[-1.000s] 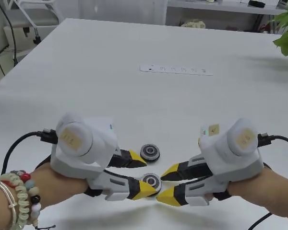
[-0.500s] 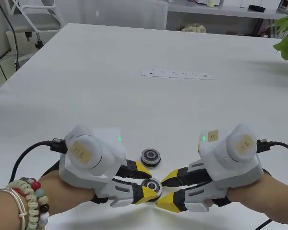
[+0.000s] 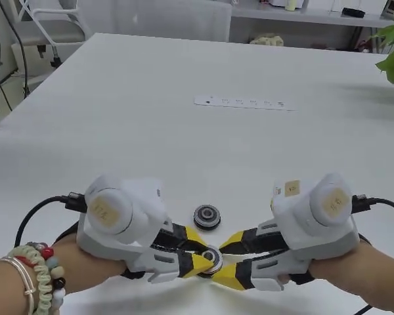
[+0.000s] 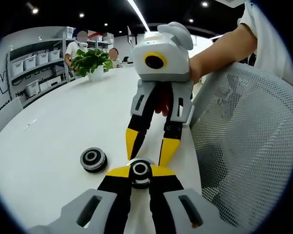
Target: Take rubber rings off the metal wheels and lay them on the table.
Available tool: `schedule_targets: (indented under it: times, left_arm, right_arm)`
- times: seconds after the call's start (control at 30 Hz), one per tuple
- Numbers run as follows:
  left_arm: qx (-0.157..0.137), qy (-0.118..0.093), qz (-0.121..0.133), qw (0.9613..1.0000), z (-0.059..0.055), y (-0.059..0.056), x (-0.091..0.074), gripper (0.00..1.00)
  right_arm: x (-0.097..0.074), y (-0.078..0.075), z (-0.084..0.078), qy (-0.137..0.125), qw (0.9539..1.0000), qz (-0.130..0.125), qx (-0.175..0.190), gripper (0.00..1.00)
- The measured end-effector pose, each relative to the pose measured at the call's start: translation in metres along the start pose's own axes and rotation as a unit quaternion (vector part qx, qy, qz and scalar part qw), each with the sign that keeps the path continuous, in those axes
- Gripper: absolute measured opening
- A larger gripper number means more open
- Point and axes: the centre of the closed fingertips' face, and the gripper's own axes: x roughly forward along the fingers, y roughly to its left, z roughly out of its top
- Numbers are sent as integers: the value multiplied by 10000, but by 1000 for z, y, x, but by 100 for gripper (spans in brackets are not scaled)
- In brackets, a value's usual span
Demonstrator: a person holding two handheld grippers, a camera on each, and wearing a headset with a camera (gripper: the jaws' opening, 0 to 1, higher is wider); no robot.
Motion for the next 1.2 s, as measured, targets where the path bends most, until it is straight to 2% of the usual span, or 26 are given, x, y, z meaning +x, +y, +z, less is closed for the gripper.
schedule_targets:
  times: [0.13, 0.33, 0.8, 0.87, 0.93, 1.2]
  left_arm:
    - [15, -3, 8, 10000, 0, 0, 0, 7]
    - [6, -38, 1, 10000, 0, -1, -1, 7]
    - [14, -70, 2, 10000, 1, -3, -2, 7]
    - [20, -75, 0, 10000, 1, -3, -2, 7]
    - [25, -76, 0, 10000, 1, -3, -2, 7]
    - [14, -95, 2, 10000, 1, -3, -1, 7]
  right_arm:
    - [1, -2, 2, -50, 10000, -42, 40, 26]
    - [2, 1, 1, -26, 10000, 18, -65, 23]
    - [-1, 1, -2, 93, 9992, 17, -381, 19]
    - [-2, 0, -5, 185, 9989, 5, -438, 16]
    - [-3, 0, -6, 160, 9993, 31, -332, 14]
    - [-3, -1, -7, 215, 9991, 25, -376, 12]
